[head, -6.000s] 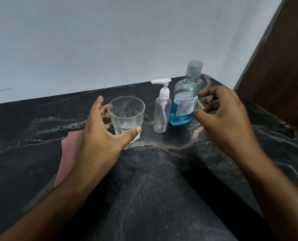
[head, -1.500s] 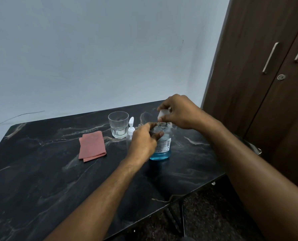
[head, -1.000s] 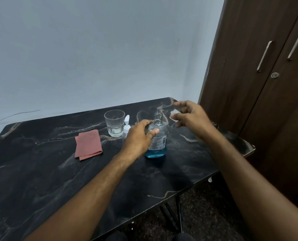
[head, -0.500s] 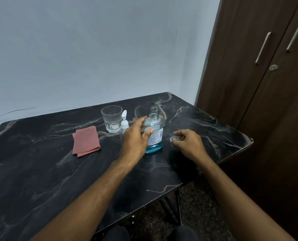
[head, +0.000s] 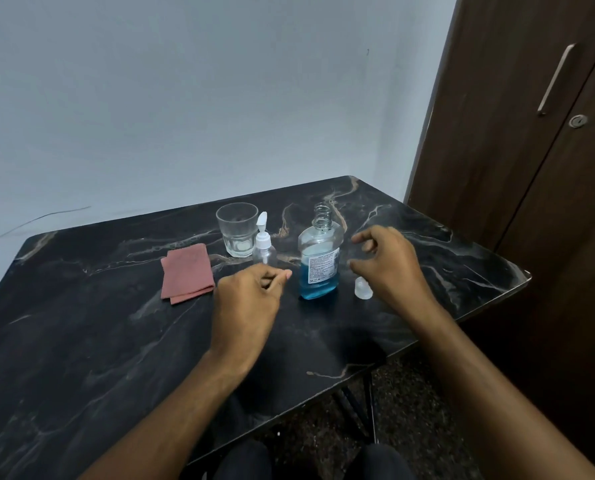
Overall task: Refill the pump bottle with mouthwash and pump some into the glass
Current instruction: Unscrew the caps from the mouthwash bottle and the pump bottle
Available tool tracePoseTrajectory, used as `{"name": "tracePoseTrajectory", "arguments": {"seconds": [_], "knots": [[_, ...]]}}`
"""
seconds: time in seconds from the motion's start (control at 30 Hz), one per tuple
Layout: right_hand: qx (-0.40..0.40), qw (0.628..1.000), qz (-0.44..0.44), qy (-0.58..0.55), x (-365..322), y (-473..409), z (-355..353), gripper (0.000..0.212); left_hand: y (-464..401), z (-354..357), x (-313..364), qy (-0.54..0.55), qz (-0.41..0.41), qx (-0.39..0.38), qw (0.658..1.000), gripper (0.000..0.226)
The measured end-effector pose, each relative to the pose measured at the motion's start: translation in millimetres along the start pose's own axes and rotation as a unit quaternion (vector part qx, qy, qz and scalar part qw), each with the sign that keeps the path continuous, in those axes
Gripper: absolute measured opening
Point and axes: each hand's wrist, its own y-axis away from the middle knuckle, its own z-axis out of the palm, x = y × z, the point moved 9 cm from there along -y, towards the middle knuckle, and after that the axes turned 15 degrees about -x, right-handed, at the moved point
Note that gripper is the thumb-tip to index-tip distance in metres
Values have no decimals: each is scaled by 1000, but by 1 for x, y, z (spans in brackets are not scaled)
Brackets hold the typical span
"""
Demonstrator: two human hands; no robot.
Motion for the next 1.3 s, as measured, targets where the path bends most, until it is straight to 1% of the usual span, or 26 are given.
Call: {"name": "tracePoseTrajectory", "arguments": {"seconds": [0.07, 0.1, 0.13, 0.2, 0.23, 0.3, 0.33, 0.4, 0.47, 0.53, 0.57, 0.7, 0.8, 0.9, 1.0, 1.1, 1.2, 1.27, 1.3], "knots": [[14, 999, -26, -32, -24, 4, -2, 19, 1, -15, -5, -35, 7, 47, 998, 12], [8, 998, -34, -48, -35, 6, 1, 14, 0, -20, -8, -44, 3, 64, 997, 20], [-2, 997, -42, -60, -46, 7, 7, 9, -2, -22, -14, -41, -9, 71, 997, 33], [-19, 995, -60, -73, -65, 7, 22, 3, -11, -17, -26, -9, -41, 55, 998, 62], [-27, 994, -66, -82, -72, 6, 31, 3, -15, -13, -30, 6, -59, 40, 997, 73], [-38, 992, -60, -100, -80, 3, 48, 7, -24, -2, -36, 23, -86, 5, 996, 84], [-38, 992, -56, -106, -82, 1, 55, 9, -27, 2, -39, 30, -95, -6, 995, 82], [-30, 993, -58, -100, -89, -2, 63, 12, -29, 6, -39, 58, -99, -14, 993, 67], [-21, 993, -64, -93, -96, -4, 66, 19, -27, 7, -38, 103, -89, -12, 991, 57], [-15, 994, -65, -86, -100, -6, 69, 26, -24, 5, -38, 121, -79, -6, 990, 34], [-13, 994, -64, -86, -101, -6, 69, 29, -22, 2, -37, 114, -72, 0, 991, 28], [-5, 994, -69, -90, -107, -3, 70, 28, -8, -13, -31, 61, -32, 35, 997, 38], [-7, 993, -69, -94, -112, 1, 71, 29, 0, -19, -26, 53, -7, 37, 998, 42], [-9, 992, -77, -98, -116, 4, 67, 33, 2, -26, -23, 48, 1, 38, 998, 41], [-37, 989, -73, -119, -115, 3, 63, 37, 2, -30, -19, 36, 4, 24, 999, 37], [-74, 983, -74, -154, -115, 2, 60, 32, 1, -31, -15, 65, 1, 4, 998, 32], [-133, 968, -107, -181, -122, 3, 62, 24, 3, -34, -9, 71, 12, 2, 997, 28], [-174, 957, -133, -192, -127, 4, 65, 28, 4, -35, -6, 77, 18, 1, 997, 27], [-177, 956, -143, -187, -129, 5, 65, 28, 5, -35, -5, 78, 18, -1, 997, 26]]}}
